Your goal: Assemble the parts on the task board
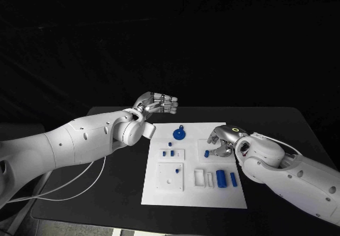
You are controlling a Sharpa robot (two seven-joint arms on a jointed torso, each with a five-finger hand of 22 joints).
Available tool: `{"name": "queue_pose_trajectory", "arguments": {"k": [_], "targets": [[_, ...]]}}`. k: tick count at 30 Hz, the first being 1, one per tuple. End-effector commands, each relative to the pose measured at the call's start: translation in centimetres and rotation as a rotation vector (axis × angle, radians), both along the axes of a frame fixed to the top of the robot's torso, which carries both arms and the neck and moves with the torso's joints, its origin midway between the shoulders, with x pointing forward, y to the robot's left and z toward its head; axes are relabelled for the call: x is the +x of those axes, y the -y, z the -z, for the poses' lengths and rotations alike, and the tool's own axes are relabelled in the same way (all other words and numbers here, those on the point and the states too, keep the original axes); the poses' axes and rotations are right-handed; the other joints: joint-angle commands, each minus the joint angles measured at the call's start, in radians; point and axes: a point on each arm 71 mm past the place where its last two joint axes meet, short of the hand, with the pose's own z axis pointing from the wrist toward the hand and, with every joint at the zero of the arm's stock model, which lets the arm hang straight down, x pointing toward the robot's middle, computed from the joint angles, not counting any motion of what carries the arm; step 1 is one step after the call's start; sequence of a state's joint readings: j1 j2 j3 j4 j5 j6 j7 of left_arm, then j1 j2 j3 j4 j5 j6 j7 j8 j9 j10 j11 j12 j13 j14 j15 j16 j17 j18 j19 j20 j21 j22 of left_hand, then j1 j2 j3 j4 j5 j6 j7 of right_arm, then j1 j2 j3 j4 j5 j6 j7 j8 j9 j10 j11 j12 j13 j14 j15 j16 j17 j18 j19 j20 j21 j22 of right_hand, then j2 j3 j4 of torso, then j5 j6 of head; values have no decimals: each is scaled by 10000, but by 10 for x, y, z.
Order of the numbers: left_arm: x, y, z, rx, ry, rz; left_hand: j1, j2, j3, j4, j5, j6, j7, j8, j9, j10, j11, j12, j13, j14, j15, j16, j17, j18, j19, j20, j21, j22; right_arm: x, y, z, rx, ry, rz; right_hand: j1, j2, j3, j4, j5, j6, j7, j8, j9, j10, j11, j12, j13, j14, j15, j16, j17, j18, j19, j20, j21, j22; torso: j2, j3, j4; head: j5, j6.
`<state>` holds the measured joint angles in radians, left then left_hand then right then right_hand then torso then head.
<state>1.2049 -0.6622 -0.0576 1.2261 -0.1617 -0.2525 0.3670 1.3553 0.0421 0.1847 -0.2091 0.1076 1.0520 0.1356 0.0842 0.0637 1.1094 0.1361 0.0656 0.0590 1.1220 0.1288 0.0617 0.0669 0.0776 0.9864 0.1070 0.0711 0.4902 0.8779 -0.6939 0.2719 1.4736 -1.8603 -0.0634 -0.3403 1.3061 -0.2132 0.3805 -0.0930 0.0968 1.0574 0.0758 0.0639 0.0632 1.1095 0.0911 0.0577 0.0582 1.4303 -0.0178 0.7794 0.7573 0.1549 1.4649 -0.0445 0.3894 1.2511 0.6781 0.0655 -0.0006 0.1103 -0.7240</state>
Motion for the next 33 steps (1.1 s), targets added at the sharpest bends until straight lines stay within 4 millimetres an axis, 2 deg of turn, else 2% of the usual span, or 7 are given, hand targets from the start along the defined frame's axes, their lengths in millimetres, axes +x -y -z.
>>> {"name": "queue_pose_trajectory", "arguments": {"k": [1,11,18,22,25,27,33], "targets": [[0,2,-1,-114,20,127,19,38,-46,-7,-41,-33,34,41,-7,-46,-29,-38,-11,-63,4,-11,-11,95,51,5,12,-10,-2,-3,7,-369,-515,-206,67,71,-131,-2,36,-111,-26,-22,-8,-35,3,24,12,-52,14,40,-20,13,398,78,-77,-22,0,2,-6,30,-16],[0,2,-1,-115,19,133,19,38,-46,-7,-41,-33,34,41,-7,-46,-29,-38,-11,-63,4,-11,-11,95,51,5,12,-10,-4,-13,18,-458,-570,-416,12,70,500,-114,-141,-197,-28,-19,-8,142,-33,18,8,-45,-6,55,-37,-8,423,61,27,24,-2,-2,6,29,-43],[0,2,-1,-115,19,132,2,40,-59,3,-40,-31,33,39,-6,-50,-28,-39,-11,-62,3,-11,-11,88,65,3,16,-70,-6,-16,27,-575,-579,-497,-201,44,1545,-263,-297,-79,30,-20,-8,499,-116,10,4,-32,-50,71,-27,-39,427,20,114,73,-1,-10,-2,39,-51],[0,2,-1,-113,18,129,1,40,-61,4,-40,-31,33,39,-6,-50,-27,-39,-11,-62,3,-11,-11,88,67,3,17,-75,-6,-18,29,-548,-489,-524,-262,93,2240,-303,-388,162,107,-9,1,938,-244,17,13,4,-101,76,-21,-85,435,-25,235,126,1,-5,-2,51,-51],[0,2,-1,-112,18,128,1,40,-61,4,-40,-31,33,39,-6,-50,-27,-39,-11,-62,3,-11,-11,88,67,3,17,-75,-6,-19,30,-496,-373,-537,-221,226,2471,-334,-436,535,187,10,20,1367,-366,31,27,45,-168,87,-5,-139,449,-85,366,178,-2,-4,-5,54,-56],[0,2,-1,-112,18,127,1,40,-61,4,-40,-31,33,39,-6,-50,-27,-39,-11,-62,3,-11,-11,88,67,3,17,-75,-6,-20,30,-447,-221,-526,-108,443,2495,-402,-445,1020,212,53,55,1796,-473,43,44,70,-251,91,13,-203,460,-160,517,236,0,-2,-4,61,-70],[0,2,-1,-109,18,120,1,40,-61,4,-40,-31,33,39,-6,-50,-27,-39,-11,-62,3,-11,-11,88,67,3,17,-75,-4,-22,28,-266,229,-414,-31,806,2296,-623,-463,1747,105,27,96,2462,-688,48,75,96,-422,64,59,-359,462,-340,713,318,0,2,-5,64,-88]]}}
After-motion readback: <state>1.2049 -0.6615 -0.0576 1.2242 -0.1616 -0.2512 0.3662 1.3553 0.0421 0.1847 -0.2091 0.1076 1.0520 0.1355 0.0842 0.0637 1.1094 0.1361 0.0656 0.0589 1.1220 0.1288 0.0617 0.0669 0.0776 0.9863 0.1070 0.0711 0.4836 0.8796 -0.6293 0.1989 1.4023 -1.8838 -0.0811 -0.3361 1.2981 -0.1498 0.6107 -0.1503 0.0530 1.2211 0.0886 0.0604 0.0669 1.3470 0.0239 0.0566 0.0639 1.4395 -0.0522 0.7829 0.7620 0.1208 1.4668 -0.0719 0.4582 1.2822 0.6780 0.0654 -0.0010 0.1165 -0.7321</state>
